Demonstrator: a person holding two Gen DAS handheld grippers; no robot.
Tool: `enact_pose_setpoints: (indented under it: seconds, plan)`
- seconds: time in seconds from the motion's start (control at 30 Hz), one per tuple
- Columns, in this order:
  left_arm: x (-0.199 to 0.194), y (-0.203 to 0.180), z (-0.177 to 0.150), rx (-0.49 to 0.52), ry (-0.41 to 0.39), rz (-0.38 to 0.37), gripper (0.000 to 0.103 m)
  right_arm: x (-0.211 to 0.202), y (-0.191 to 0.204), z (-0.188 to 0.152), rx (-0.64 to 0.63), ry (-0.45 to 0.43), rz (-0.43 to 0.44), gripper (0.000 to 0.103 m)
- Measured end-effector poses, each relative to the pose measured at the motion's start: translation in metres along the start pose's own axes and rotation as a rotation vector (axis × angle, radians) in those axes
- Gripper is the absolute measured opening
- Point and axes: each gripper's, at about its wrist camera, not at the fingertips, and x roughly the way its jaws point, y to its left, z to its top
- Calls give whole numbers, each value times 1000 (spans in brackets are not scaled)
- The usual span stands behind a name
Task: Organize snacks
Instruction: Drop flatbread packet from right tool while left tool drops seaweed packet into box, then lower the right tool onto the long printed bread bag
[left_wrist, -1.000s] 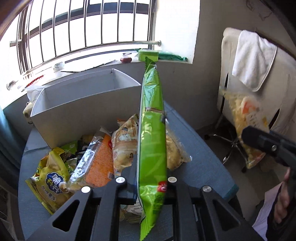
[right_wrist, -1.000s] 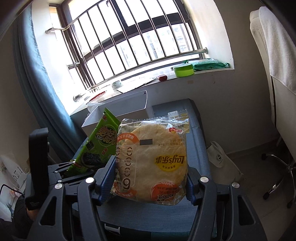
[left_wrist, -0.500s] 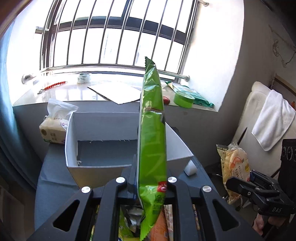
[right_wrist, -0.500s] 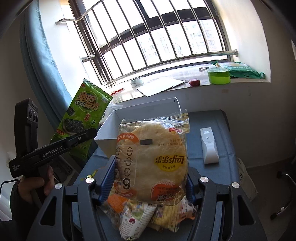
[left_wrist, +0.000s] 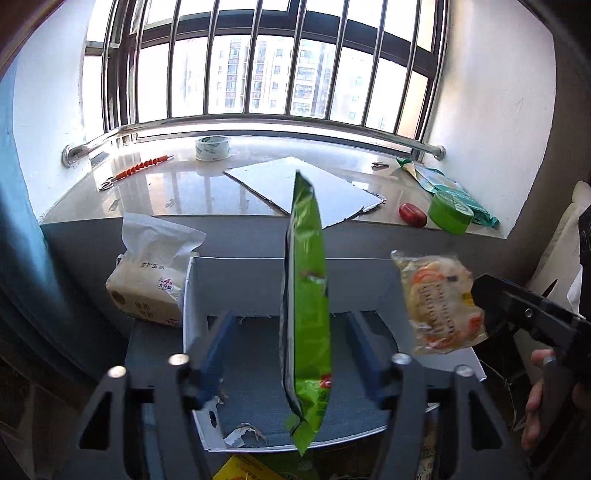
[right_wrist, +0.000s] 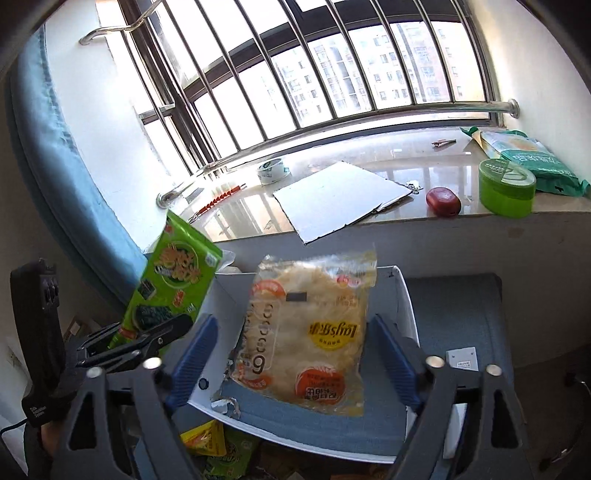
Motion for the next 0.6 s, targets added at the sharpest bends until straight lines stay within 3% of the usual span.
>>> enact_pose_setpoints:
  seconds: [0.07,0.17,0.43,0.6]
  plan:
    - [-9,6,-7,-10,-35,-9,103,-1,-5,5,39,-11,-39,103]
    - [-20,15,-16,-28,-49,-3,103,-7,-7,4,60,-27,-12,103]
    - [-69,27,-46,3,-106,-6,103,-49,12,-18,-32,-62,11,103]
    - [-115,26,-82,73,-151,-23,103,-96,25,-53,-98,-115,9,103]
